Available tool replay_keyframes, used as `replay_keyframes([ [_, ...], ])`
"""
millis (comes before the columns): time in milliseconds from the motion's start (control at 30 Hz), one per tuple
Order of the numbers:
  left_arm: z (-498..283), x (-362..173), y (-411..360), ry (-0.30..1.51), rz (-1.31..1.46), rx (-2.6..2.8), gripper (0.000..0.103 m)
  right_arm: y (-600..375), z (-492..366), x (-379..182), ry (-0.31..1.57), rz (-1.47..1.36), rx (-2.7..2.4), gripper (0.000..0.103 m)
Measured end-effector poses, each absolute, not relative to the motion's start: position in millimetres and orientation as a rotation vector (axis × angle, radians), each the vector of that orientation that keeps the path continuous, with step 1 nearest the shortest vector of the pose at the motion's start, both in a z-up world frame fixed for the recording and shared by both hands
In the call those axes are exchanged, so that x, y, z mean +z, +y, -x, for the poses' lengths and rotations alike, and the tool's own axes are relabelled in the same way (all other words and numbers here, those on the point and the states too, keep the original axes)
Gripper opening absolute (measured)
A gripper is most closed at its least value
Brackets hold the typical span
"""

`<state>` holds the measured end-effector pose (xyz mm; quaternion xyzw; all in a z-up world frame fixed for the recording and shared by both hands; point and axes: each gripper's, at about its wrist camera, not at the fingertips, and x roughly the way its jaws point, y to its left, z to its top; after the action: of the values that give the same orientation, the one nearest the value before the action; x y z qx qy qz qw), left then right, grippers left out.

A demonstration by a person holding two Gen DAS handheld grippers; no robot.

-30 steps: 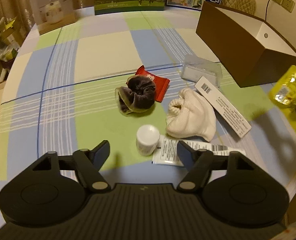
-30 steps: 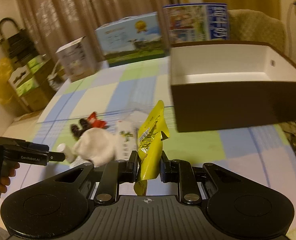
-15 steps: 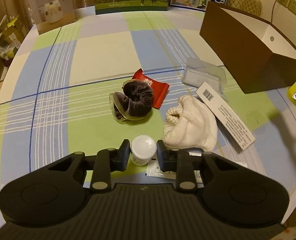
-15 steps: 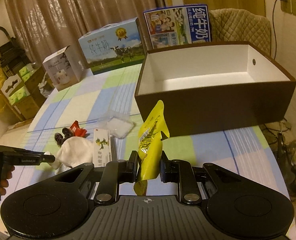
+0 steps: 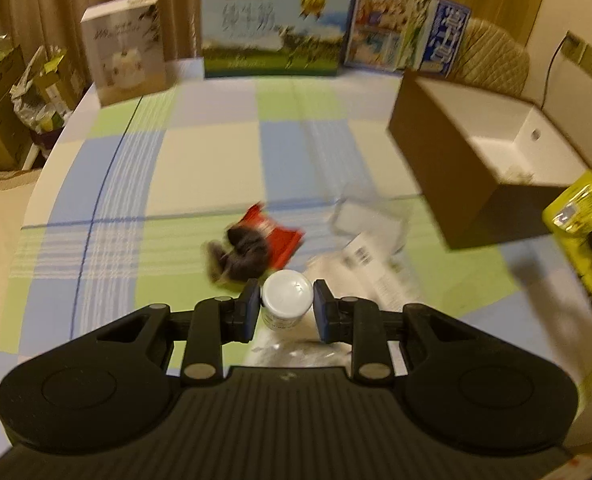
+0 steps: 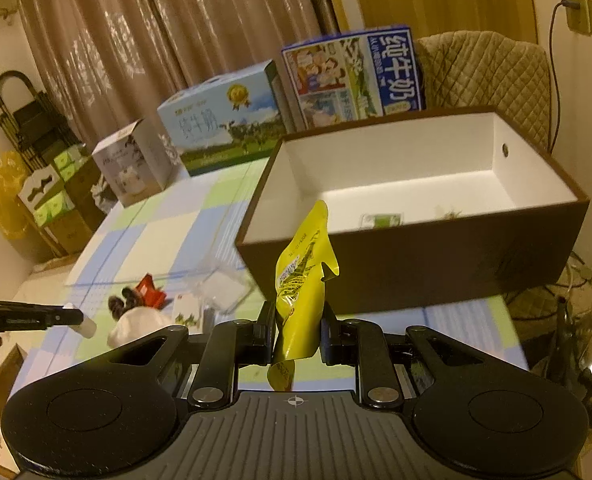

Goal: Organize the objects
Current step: 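Carry pouch and bottle to brown box while right tool releases pouch inside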

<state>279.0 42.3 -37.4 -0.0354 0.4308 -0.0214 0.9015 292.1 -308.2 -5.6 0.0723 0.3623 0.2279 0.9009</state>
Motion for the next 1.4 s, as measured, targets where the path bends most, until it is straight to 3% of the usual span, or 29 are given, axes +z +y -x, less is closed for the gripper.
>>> replay_keyframes([
  [600,-379.1,28.1,-112.9,0.777,0.07,-0.246,0.023,-381.3,-392.7,33.8,0.641,-0.154,0.441,0.018],
  [967,-454.4,-4.3,-178.9,0.903,0.007,-0.238,0.023,-429.0,-455.6,-1.6,0.738,-0.1,0.33,0.018],
  [1400,-482.4,-44.5,-204.6,1.018,-0.023,-0.195,0.023,-427.6,-504.2,-51.2,0.938,-0.059,0.284,0.018],
])
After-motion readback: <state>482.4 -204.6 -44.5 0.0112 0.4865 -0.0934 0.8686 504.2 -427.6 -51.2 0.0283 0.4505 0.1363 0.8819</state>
